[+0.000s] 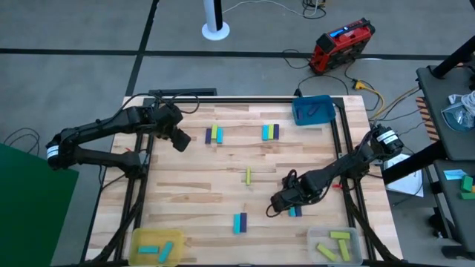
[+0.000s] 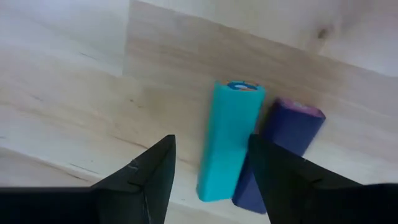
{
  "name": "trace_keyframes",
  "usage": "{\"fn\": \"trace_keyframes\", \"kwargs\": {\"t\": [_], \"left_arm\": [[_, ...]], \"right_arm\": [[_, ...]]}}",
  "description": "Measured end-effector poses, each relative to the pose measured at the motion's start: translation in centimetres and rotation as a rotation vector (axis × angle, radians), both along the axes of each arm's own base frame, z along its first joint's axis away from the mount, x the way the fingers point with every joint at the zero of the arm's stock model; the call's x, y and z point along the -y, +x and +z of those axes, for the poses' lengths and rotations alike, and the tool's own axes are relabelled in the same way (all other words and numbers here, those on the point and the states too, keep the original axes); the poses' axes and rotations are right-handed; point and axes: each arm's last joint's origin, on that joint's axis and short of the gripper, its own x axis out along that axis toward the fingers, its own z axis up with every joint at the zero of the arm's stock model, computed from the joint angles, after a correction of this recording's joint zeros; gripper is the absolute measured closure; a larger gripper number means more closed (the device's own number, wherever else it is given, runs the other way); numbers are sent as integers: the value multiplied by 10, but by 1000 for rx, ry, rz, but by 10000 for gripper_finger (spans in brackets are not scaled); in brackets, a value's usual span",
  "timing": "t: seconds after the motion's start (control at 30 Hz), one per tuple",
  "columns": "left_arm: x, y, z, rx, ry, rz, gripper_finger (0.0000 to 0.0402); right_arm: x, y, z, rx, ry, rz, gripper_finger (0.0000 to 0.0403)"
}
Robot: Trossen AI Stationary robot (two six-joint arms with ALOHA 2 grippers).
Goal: Sort blocks
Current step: Put the light blue block into the yellow bin
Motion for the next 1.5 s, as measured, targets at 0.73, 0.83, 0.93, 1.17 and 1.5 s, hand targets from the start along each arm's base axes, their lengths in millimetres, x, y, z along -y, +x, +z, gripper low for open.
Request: {"fn": "trace_keyframes", "kwargs": {"t": [0.73,0.83,0.93,1.17,1.5], "left_arm": [[-1,2,1,21,9,0,287],[-1,2,1,21,9,-1,287],[-1,2,1,18,14,-11,287],[-2,4,2,28,44,-57,287],[-6,14,10,105,145,-182,287]], "right_arm": [[-12,8,7,11,-42,265,193],[-16,12,0,31,-37,296,190],[-17,15,-10,13,-33,326,188],[-19,18,-25,-22,-40,387,198],[-13,21,-23,18,-48,490,319]]}}
